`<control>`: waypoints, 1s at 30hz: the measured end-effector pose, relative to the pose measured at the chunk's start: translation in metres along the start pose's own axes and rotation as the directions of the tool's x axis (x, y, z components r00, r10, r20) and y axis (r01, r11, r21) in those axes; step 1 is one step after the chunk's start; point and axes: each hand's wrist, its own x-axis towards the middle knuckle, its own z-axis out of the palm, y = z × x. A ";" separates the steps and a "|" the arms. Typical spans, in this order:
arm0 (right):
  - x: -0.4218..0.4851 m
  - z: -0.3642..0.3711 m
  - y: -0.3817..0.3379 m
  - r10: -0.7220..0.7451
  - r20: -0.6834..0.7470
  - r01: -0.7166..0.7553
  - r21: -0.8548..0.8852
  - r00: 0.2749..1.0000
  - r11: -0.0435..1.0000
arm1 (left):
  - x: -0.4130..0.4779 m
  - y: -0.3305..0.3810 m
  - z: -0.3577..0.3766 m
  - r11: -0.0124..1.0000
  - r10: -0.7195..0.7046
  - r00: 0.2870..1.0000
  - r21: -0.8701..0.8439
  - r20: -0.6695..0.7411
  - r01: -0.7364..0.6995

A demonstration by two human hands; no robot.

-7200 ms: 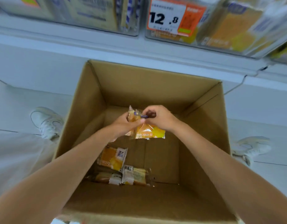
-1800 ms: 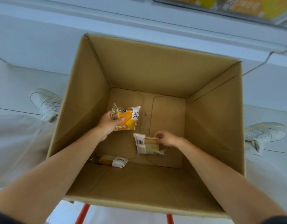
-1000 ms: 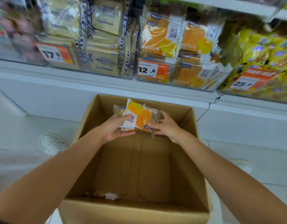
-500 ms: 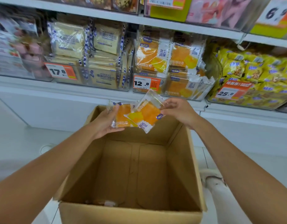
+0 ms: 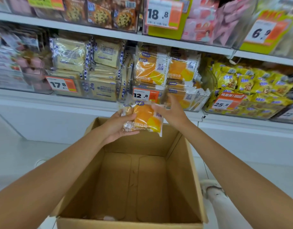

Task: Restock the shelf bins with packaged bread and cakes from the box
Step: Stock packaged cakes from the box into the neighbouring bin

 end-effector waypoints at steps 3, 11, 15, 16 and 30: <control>-0.011 0.001 0.021 0.262 0.315 -0.335 0.206 0.912 0.919 | -0.002 0.006 0.007 0.999 -0.047 0.998 -0.013 0.049 0.048; -0.016 -0.012 0.020 0.186 0.093 -0.203 0.237 0.978 0.950 | 0.006 0.023 0.068 0.895 0.144 0.973 0.443 -0.180 -0.050; -0.004 -0.033 0.018 0.145 0.013 -0.143 0.287 0.989 0.947 | 0.026 0.032 0.093 0.879 0.238 0.941 0.466 -0.239 -0.104; -0.001 -0.040 0.021 0.136 0.006 -0.132 0.298 0.991 0.945 | 0.031 0.035 0.099 0.839 0.291 0.936 0.524 -0.199 -0.150; 0.150 -0.120 0.045 -0.031 -0.342 0.064 0.087 0.939 0.994 | 0.175 0.093 0.105 -0.429 0.731 0.479 0.873 0.487 -0.233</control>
